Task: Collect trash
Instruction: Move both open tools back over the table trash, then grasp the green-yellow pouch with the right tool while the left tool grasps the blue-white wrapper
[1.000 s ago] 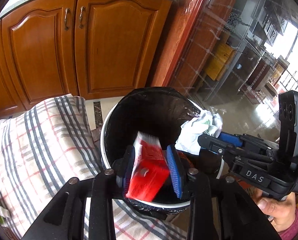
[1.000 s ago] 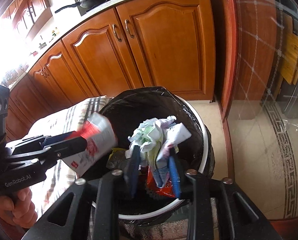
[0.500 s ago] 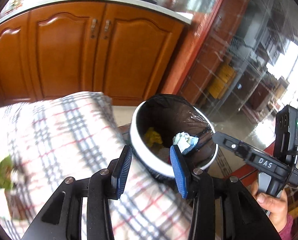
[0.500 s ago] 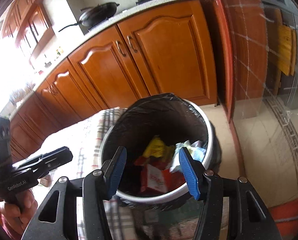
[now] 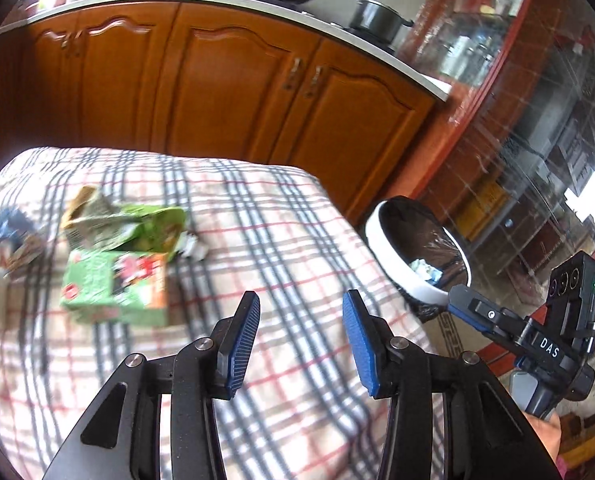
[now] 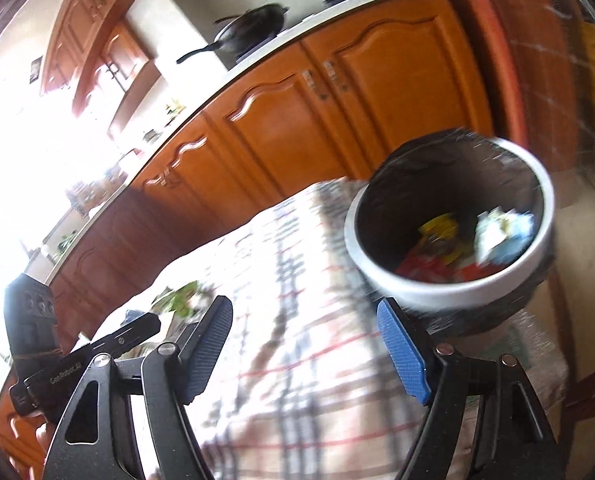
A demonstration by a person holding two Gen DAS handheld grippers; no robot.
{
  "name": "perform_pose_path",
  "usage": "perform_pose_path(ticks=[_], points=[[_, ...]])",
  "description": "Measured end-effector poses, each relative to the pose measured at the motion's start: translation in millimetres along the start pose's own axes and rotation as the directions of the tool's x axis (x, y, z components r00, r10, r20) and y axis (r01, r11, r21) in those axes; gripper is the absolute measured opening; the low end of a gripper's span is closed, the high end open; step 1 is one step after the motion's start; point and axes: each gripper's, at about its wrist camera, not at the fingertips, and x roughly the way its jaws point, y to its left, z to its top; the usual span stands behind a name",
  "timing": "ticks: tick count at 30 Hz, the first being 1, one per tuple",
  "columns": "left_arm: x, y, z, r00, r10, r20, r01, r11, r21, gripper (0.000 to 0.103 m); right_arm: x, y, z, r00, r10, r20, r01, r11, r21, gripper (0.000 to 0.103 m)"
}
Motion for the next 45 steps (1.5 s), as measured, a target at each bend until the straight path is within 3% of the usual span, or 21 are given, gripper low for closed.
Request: perform_pose_path(ticks=[9,15,29,35,40,45], points=[[-65.0,51.4,-19.6,0.996,0.081,0.035,-0.078,0.995,-0.069,0.043,34.8,58.4,-26.2,0.988,0.092,-0.124,-0.106,0.988,-0.109,0.077],[-97.5,78.4,-26.3,0.991,0.123,0.06,-0.115,0.986,-0.12,0.043,46.6,89.8,-34.4,0.98,0.112,-0.161,-0.139,0.976,-0.166,0.077],[-125.1,119.1,-9.9,0.975,0.209,0.079,-0.198,0.971,-0.134,0.043,88.2,153.2,-29.8,0.967,0.119,-0.224,-0.188,0.931,-0.314,0.077],[-118.7,136.5,18.1,0.967,0.249,0.059,-0.243,0.966,-0.09,0.046,116.9,184.1,-13.0,0.965,0.102,-0.241,-0.208,0.859,-0.468,0.074],[-94.3,147.8,40.4,0.96,0.281,0.016,-0.28,0.96,-0.016,0.053,149.5,208.8,-4.8,0.953,0.087,-0.29,-0.247,0.778,-0.578,0.065],[-65.5,161.4,55.4,0.95,0.308,-0.045,-0.308,0.951,0.014,0.054,184.7,232.5,-11.9,0.941,0.051,-0.334,-0.283,0.661,-0.695,0.045]])
